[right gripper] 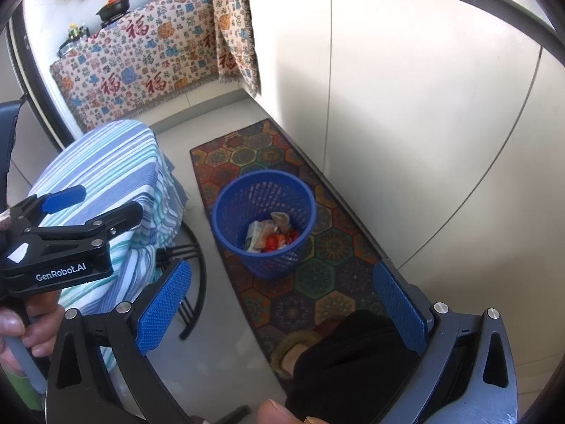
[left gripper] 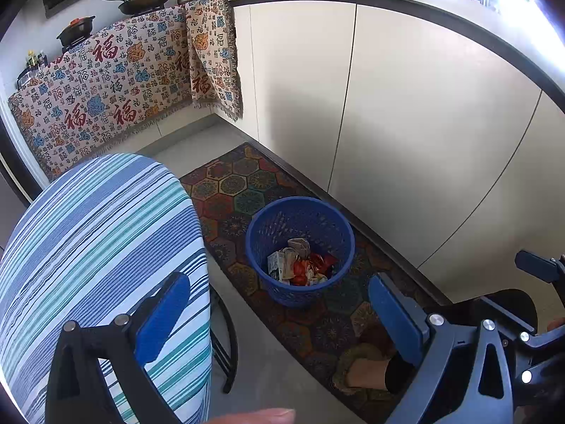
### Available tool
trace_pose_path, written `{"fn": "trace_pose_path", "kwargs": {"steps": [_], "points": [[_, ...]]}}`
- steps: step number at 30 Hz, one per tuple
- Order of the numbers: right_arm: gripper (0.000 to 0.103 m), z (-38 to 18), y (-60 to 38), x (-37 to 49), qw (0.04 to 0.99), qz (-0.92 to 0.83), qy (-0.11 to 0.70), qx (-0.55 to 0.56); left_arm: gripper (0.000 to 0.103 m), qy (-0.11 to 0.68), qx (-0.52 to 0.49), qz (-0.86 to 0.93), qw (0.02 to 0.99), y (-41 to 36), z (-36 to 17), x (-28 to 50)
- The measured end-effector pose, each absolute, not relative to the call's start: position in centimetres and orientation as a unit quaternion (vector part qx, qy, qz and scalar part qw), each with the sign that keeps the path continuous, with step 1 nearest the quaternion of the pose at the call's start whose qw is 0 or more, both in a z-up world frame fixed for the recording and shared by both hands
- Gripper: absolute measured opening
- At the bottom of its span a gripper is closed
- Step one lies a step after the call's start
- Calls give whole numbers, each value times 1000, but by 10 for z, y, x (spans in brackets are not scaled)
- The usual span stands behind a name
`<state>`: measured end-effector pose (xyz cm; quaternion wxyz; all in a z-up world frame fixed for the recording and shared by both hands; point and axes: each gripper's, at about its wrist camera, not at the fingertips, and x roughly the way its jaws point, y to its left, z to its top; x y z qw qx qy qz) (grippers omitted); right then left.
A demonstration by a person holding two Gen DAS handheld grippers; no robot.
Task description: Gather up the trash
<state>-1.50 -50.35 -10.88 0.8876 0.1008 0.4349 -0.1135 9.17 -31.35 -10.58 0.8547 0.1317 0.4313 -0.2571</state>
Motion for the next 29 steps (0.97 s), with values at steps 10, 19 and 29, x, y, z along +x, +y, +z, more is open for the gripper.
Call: {"fn": "trace_pose_path", "kwargs": {"steps": [10, 19, 29], "points": [[103, -111, -507, -14, 887, -114, 437, 102, 103, 433, 135, -259, 853, -316, -108, 91], [103, -112, -509, -13, 886, -114, 438, 104, 103, 435, 140, -264, 849, -321, -110, 90], [103, -115, -514, -12, 883, -118, 442, 107, 103, 434, 135, -270, 849, -320, -110, 88]]}}
